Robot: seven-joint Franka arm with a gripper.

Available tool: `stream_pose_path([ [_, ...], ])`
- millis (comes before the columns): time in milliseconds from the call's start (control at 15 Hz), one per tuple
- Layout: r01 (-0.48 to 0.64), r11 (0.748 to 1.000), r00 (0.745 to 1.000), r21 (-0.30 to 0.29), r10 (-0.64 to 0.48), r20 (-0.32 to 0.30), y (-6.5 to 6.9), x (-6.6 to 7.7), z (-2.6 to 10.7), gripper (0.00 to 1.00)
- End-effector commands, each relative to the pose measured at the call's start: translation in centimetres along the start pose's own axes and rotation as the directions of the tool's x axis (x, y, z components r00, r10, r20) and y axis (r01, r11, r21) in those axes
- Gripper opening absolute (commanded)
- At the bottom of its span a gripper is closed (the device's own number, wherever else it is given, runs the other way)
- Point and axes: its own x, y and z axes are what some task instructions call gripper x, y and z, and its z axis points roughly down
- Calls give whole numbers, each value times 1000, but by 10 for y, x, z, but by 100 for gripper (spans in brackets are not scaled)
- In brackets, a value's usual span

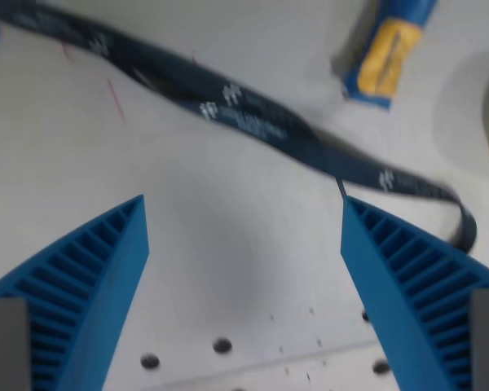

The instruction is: Move in base positive x

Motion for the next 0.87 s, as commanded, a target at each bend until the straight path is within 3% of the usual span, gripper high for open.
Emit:
stream_pose_path([
  [67,-9,1000,999,-9,9,41,-11,24,1,100],
  [867,-9,1000,999,-9,9,41,-36,84,10,100],
])
